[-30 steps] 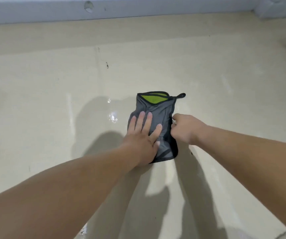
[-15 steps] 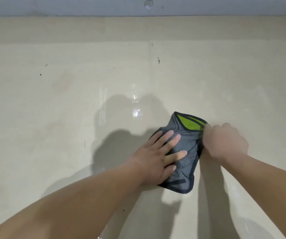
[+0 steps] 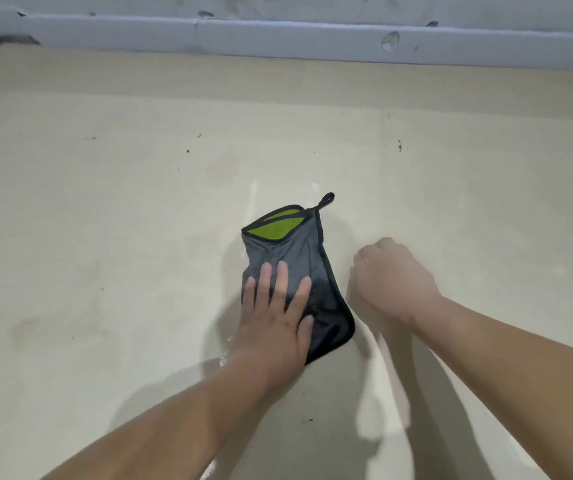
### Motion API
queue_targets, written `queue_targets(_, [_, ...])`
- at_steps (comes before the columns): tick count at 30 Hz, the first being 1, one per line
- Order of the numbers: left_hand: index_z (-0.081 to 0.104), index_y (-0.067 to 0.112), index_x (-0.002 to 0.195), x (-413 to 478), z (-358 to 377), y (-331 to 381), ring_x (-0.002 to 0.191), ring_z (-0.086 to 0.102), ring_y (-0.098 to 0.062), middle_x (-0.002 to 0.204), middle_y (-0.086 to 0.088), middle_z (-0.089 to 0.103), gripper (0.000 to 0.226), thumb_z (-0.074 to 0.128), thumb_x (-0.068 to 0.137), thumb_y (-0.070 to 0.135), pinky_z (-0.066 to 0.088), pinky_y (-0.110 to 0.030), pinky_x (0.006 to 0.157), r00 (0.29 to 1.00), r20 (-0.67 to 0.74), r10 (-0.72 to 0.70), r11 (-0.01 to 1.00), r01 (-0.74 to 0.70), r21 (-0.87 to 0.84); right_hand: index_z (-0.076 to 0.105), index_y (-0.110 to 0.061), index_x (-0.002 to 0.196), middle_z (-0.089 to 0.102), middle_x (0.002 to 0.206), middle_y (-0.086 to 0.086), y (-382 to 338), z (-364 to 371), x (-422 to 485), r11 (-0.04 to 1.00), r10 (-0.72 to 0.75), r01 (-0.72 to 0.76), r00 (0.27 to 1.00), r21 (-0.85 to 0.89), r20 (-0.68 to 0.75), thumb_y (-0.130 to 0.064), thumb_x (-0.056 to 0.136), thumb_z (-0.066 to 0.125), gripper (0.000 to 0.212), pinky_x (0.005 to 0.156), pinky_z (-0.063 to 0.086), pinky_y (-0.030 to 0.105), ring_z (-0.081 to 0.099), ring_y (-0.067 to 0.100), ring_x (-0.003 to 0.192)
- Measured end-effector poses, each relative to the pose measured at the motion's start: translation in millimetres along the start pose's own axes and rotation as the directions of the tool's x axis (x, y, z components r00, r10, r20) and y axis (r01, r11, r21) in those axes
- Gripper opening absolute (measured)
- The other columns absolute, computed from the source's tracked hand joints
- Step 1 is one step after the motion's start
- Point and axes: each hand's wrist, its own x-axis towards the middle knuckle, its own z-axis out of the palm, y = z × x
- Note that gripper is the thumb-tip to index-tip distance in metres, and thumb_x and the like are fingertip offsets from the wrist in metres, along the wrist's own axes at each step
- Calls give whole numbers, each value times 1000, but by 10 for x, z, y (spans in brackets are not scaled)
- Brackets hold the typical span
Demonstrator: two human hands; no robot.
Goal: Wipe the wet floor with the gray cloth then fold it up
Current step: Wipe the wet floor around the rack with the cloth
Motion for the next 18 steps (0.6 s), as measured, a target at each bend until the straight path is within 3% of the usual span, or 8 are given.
queue_targets(3, [19,30,163,-449,137,54,157,-11,-37,172,-11,5,62,24,105,50,2,-61,123,987,23,157,987,-158,6,65,-21,104,52,107,1,-77,30,10,998,12,-12,1000,-62,-8,-40,105,29,41,78,43,36,50,24,112])
queue_targets(6, [21,37,161,-398,57,-235,158,-5,-35,172,-5,9,59,27,105,54,-1,-54,124,919,50,391,917,-394,65,62,-20,80,62,94,2,-134,8,34,991,57,-47,995,-122,80,-47,105,23,53,79,51,36,59,29,94])
queue_targets(8, [21,40,161,-190,-49,-537,159,-2,-32,172,-4,9,58,26,105,56,1,-51,126,879,58,474,869,-477,129,57,-21,74,63,88,2,-209,4,61,994,45,-33,992,-106,115,-48,104,21,53,79,54,37,61,29,87])
queue_targets(10, [19,41,161,-35,-161,-798,159,0,-30,172,-5,8,58,23,106,57,4,-50,128,916,54,398,904,-401,149,53,-24,76,58,89,2,-328,29,89,998,8,-2,996,-69,87,-46,103,23,47,79,53,39,58,29,92])
queue_targets(13, [2,39,162,28,-250,-1091,157,-16,-28,172,-6,-9,59,18,107,53,-3,-49,127,996,38,78,989,-82,125,61,-23,102,51,103,1,-558,109,72,998,-68,68,998,2,6,-45,103,30,38,85,49,41,50,26,109])
queue_targets(15, [-12,37,161,-22,-290,-1173,154,-26,-29,170,-7,-22,60,13,107,50,-8,-50,126,987,75,-142,986,135,93,61,-24,117,51,113,0,-706,163,37,992,-129,129,992,4,-2,-44,103,31,38,84,48,39,47,23,115])
queue_targets(18, [-8,32,162,-225,-153,-1101,156,-19,-36,171,-13,-16,61,12,107,46,-2,-55,126,964,6,-268,963,267,21,60,-25,123,51,119,-1,-845,221,-10,982,-188,188,982,-15,18,-41,104,32,38,81,51,38,47,21,117])
